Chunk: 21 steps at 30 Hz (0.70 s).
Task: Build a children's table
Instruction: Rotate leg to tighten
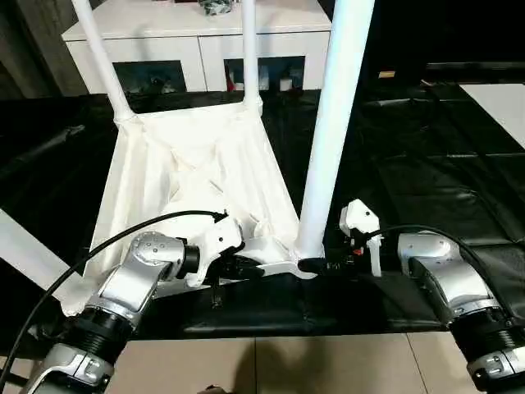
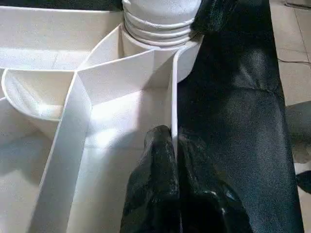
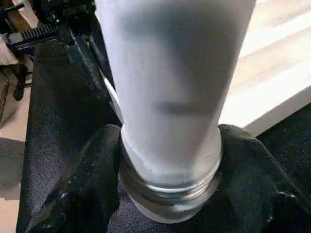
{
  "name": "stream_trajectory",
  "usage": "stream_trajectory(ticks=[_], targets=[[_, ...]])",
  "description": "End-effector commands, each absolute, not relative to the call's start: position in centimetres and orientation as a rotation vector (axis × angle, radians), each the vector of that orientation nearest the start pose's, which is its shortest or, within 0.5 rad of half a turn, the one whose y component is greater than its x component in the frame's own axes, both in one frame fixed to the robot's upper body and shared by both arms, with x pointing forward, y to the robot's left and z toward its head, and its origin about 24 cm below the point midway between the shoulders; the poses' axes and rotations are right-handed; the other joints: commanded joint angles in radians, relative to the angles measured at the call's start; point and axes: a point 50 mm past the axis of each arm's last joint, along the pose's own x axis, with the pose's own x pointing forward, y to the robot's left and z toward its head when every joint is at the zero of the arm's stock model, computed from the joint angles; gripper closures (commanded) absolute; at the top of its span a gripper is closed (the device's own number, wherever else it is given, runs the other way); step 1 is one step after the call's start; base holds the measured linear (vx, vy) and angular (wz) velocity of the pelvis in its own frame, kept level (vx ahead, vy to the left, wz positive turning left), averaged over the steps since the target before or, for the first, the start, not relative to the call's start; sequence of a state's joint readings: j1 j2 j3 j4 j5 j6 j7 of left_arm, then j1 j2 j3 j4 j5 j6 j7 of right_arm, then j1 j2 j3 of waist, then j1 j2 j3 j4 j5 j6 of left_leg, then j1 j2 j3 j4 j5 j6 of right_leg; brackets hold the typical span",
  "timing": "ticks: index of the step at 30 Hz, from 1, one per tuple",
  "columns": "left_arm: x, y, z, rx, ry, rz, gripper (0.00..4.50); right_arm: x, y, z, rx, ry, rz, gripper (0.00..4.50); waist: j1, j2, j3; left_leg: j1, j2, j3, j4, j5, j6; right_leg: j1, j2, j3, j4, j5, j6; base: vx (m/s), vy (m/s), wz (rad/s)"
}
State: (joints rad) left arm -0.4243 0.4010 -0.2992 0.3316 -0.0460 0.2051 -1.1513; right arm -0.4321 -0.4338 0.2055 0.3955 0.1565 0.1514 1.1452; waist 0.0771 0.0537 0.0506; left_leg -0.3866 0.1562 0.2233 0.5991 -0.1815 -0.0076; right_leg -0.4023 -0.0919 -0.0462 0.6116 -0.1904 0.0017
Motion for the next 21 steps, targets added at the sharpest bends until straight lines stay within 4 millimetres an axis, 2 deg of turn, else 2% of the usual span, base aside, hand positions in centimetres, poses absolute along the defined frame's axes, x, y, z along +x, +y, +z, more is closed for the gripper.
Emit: stream_trajectory(ticks=[1, 6, 10, 11, 13, 14, 16, 17, 19, 21], targets=[[28.5, 12.6, 5.3, 0.273, 0.345, -1.370, 4.50, 29.9, -15.3, 5.9, -0.227, 0.328, 1.238, 1.83, -0.001, -0.027, -0.063, 0.022, 0.078, -0.045, -0.071, -0.216, 0.065, 0.034, -0.066, 0.042, -0.077, -0.255, -0.228, 0.000, 0.000, 0.00], [29.3, 12.1, 4.9, 0.302, 0.331, -1.272, 4.50, 31.0, -14.2, 5.1, -0.198, 0.318, 1.073, 1.84, -0.006, -0.028, -0.062, 0.020, 0.076, -0.046, -0.072, -0.220, 0.059, 0.033, -0.066, 0.042, -0.078, -0.269, -0.225, 0.000, 0.000, 0.00], [30.4, 10.9, 4.7, 0.291, 0.326, -1.155, 4.50, 31.9, -13.1, 4.3, -0.203, 0.310, 0.902, 1.84, -0.025, -0.027, -0.058, 0.025, 0.074, -0.050, -0.077, -0.266, 0.019, 0.028, -0.066, 0.043, -0.086, -0.335, -0.208, 0.000, 0.000, 0.00], [30.8, 10.3, 4.7, 0.291, 0.328, -1.117, 4.50, 32.2, -12.5, 4.2, -0.185, 0.305, 0.840, 1.84, -0.029, -0.031, -0.060, 0.023, 0.073, -0.051, -0.076, -0.269, 0.016, 0.031, -0.067, 0.043, -0.086, -0.339, -0.202, 0.000, 0.000, 0.00], [31.5, 9.2, 4.7, 0.281, 0.338, -1.031, 4.50, 32.8, -11.6, 4.1, -0.163, 0.300, 0.730, 1.85, -0.031, -0.026, -0.060, 0.027, 0.074, -0.049, -0.077, -0.264, 0.015, 0.025, -0.064, 0.046, -0.087, -0.314, -0.204, 0.000, 0.000, 0.00], [31.8, 8.8, 4.7, 0.270, 0.341, -0.998, 4.50, 33.0, -11.3, 4.1, -0.166, 0.299, 0.690, 1.85, -0.033, -0.026, -0.062, 0.023, 0.072, -0.049, -0.077, -0.252, 0.013, 0.029, -0.064, 0.045, -0.084, -0.301, -0.206, 0.000, 0.000, 0.00], [32.4, 8.2, 4.7, 0.246, 0.352, -0.937, 4.50, 33.5, -10.7, 4.0, -0.164, 0.304, 0.611, 1.85, -0.034, -0.028, -0.064, 0.022, 0.070, -0.049, -0.074, -0.235, 0.020, 0.032, -0.065, 0.044, -0.083, -0.274, -0.211, 0.000, 0.000, 0.00], [32.7, 7.8, 4.7, 0.235, 0.359, -0.900, 4.50, 33.8, -10.5, 3.9, -0.164, 0.312, 0.556, 1.85, -0.034, -0.023, -0.064, 0.024, 0.068, -0.046, -0.071, -0.227, 0.026, 0.029, -0.066, 0.046, -0.085, -0.260, -0.215, 0.000, 0.000, 0.00], [33.5, 6.9, 4.7, 0.232, 0.376, -0.829, 4.50, 34.3, -9.5, 3.7, -0.184, 0.320, 0.452, 1.85, -0.036, -0.025, -0.065, 0.022, 0.065, -0.046, -0.070, -0.214, 0.032, 0.032, -0.065, 0.045, -0.086, -0.251, -0.218, 0.000, 0.000, 0.00], [33.8, 6.5, 4.7, 0.236, 0.379, -0.805, 4.50, 34.5, -8.6, 3.8, -0.192, 0.311, 0.432, 1.85, -0.036, -0.026, -0.068, 0.022, 0.064, -0.045, -0.068, -0.195, 0.038, 0.033, -0.063, 0.043, -0.084, -0.225, -0.219, 0.000, 0.000, 0.00]])
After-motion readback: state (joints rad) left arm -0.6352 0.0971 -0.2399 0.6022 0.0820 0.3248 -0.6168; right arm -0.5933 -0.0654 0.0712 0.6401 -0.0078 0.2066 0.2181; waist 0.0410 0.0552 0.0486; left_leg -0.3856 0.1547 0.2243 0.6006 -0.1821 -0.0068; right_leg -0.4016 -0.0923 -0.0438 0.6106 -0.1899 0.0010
